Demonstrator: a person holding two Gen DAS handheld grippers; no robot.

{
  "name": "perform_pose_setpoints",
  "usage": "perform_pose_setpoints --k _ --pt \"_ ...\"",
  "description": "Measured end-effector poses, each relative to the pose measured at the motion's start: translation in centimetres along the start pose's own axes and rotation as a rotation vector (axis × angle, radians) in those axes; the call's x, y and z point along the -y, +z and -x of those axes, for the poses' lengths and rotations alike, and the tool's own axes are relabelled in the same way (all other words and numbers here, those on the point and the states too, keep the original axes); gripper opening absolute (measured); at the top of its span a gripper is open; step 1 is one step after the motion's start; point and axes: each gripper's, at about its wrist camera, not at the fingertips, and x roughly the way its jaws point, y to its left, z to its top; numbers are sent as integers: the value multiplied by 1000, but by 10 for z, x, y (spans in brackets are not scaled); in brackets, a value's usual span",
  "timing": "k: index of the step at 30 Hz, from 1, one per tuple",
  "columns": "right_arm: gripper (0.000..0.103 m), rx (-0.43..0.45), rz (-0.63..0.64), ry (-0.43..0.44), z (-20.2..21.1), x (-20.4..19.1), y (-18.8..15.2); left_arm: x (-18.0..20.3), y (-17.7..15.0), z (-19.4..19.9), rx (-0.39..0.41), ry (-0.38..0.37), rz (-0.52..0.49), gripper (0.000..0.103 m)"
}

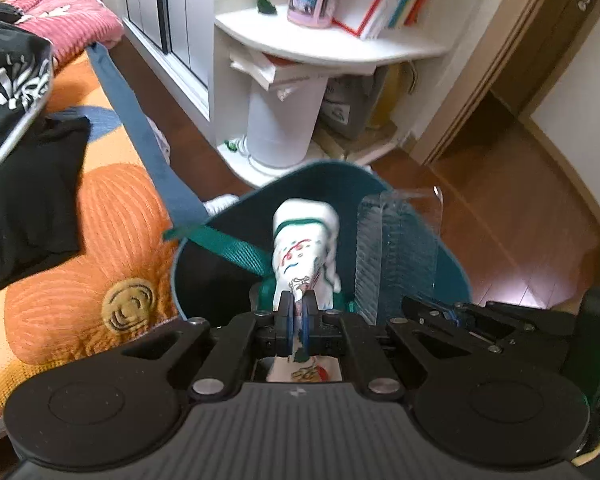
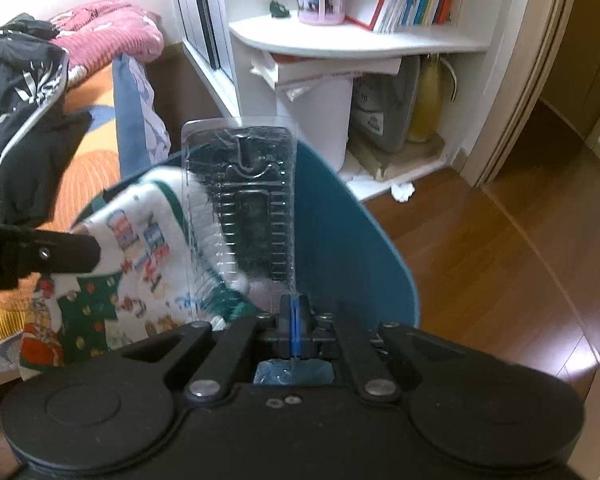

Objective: Collect trash
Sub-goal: 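Open both tools to drop the tote bag and tray into the wastebasket, then move both tools back down toward the remaining trash under the bed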

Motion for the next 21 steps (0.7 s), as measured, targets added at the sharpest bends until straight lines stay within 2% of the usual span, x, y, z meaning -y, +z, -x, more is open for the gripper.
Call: perform_pose_setpoints --k 6,13,17,21 --pt "14 -24 -15 7 -9 2 -9 -5 -9 -27 -45 19 1 3" --pt "20 -10 -41 18 3 9 -16 -17 -19 -40 -105 31 57 6" --pt "22 1 -66 34 13 13 -18 -22 -24 -36 -105 17 76 11" --pt "24 13 -79 58 27 15 -22 -22 -30 -25 -90 -1 78 43"
